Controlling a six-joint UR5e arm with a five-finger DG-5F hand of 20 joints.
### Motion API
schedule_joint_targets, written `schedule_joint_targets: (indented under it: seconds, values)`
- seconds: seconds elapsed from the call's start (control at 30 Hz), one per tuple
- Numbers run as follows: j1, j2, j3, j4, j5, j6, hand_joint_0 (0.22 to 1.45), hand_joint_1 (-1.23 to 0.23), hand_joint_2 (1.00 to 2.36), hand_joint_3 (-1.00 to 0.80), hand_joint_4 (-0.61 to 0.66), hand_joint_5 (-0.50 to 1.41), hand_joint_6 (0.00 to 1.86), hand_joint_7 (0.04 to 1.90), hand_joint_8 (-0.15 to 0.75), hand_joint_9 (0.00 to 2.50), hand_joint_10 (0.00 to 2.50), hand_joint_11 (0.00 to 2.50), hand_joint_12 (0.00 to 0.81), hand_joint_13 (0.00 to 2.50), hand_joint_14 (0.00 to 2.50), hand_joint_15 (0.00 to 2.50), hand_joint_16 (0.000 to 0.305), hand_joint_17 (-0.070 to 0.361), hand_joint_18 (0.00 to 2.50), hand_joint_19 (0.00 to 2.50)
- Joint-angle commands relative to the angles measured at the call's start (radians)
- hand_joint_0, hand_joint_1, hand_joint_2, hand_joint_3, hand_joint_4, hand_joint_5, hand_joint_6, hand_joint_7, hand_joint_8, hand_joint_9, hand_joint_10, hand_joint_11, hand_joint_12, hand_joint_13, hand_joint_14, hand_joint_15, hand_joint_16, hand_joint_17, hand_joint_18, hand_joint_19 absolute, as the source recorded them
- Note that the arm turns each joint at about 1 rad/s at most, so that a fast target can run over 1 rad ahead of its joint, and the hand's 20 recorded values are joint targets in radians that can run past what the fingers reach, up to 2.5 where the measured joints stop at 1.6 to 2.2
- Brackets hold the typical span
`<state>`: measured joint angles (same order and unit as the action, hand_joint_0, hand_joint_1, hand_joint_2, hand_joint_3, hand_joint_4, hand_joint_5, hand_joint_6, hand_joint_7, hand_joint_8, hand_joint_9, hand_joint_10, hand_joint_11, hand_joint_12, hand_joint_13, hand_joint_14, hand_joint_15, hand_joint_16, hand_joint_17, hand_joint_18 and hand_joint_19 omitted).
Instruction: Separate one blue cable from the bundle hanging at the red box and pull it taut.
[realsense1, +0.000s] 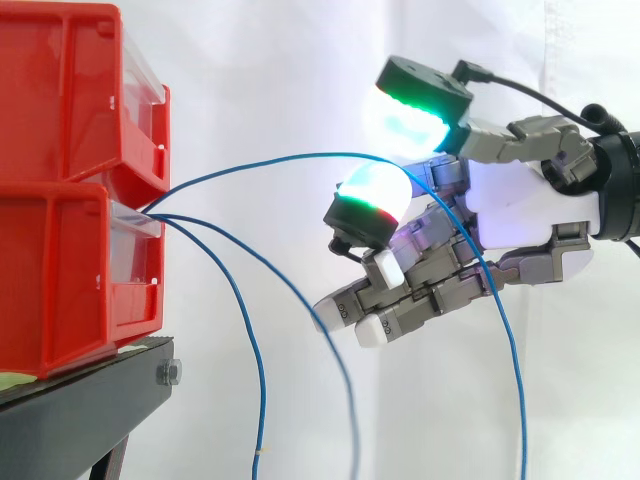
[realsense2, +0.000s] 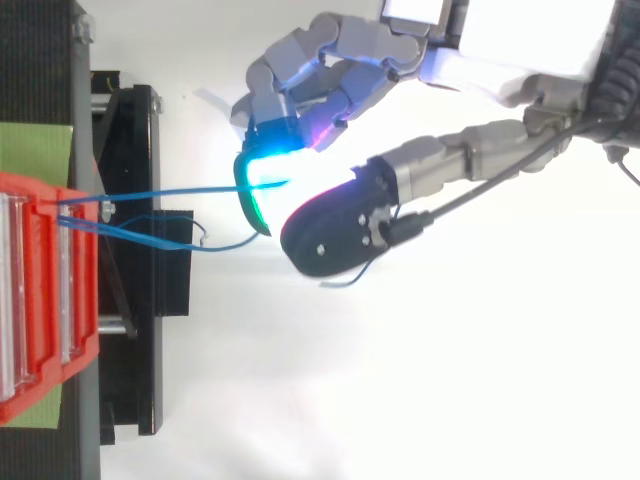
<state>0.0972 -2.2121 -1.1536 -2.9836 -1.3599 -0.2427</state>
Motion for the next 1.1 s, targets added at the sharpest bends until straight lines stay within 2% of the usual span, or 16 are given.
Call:
schedule_joint_targets:
  seconds: [0.0,0.1,0.2,0.27,0.37,0.5,0.73,0.8,0.97,1.07]
  values:
    - [-0.001,0.0,0.0,0.0,0.001,0.0,0.53,-0.41,1.0,-0.5,0.17,-0.18,0.83,1.18,0.3,0.89,0.02,0.86,0.329,0.39,0.01,0.23,0.043,0.096,0.33,0.29]
    - [-0.001,0.0,0.0,0.0,0.001,0.0,0.55,-0.4,1.0,-0.5,0.17,-0.18,0.83,1.2,0.295,0.9,0.02,0.86,0.32,0.38,0.01,0.23,0.041,0.091,0.32,0.29]
    - [-0.004,-0.001,-0.002,-0.002,0.004,0.017,0.58,-0.46,1.0,-0.49,0.16,-0.18,0.82,1.21,0.294,0.9,0.02,0.88,0.314,0.38,0.01,0.23,0.039,0.088,0.31,0.29]
    - [-0.011,-0.006,-0.015,0.002,0.001,0.059,0.58,-0.5,1.01,-0.45,0.16,-0.18,0.82,1.22,0.289,0.9,0.03,0.88,0.313,0.38,0.01,0.23,0.039,0.087,0.3,0.28]
    - [-0.013,-0.014,-0.028,0.011,0.002,0.134,0.58,-0.57,1.01,-0.39,0.15,-0.18,0.81,1.25,0.293,0.89,0.03,0.88,0.313,0.37,0.01,0.23,0.039,0.087,0.29,0.28]
    - [-0.014,-0.02,-0.028,0.009,0.001,0.177,0.57,-0.62,1.01,-0.33,0.16,-0.18,0.82,1.29,0.294,0.89,0.03,0.88,0.315,0.37,0.01,0.23,0.039,0.087,0.28,0.27]
    - [-0.014,-0.02,-0.026,0.011,-0.001,0.168,0.56,-0.67,1.02,-0.18,0.16,-0.19,0.85,1.38,0.296,0.89,0.03,0.89,0.315,0.36,0.01,0.23,0.039,0.088,0.28,0.26]
    - [-0.014,-0.02,-0.026,0.011,0.001,0.168,0.56,-0.69,1.02,-0.17,0.16,-0.19,0.86,1.34,0.293,0.88,0.03,0.9,0.316,0.36,0.01,0.23,0.039,0.088,0.27,0.26]
    - [-0.016,-0.02,-0.028,0.011,0.01,0.168,0.59,-0.75,1.02,-0.28,0.16,-0.2,0.87,1.31,0.282,0.86,0.03,0.9,0.317,0.35,0.01,0.23,0.039,0.088,0.27,0.27]
    - [-0.016,-0.023,-0.026,0.011,0.01,0.166,0.56,-0.73,1.0,-0.47,0.17,-0.2,0.87,1.27,0.285,0.86,0.03,0.89,0.323,0.36,0.01,0.24,0.04,0.091,0.28,0.27]
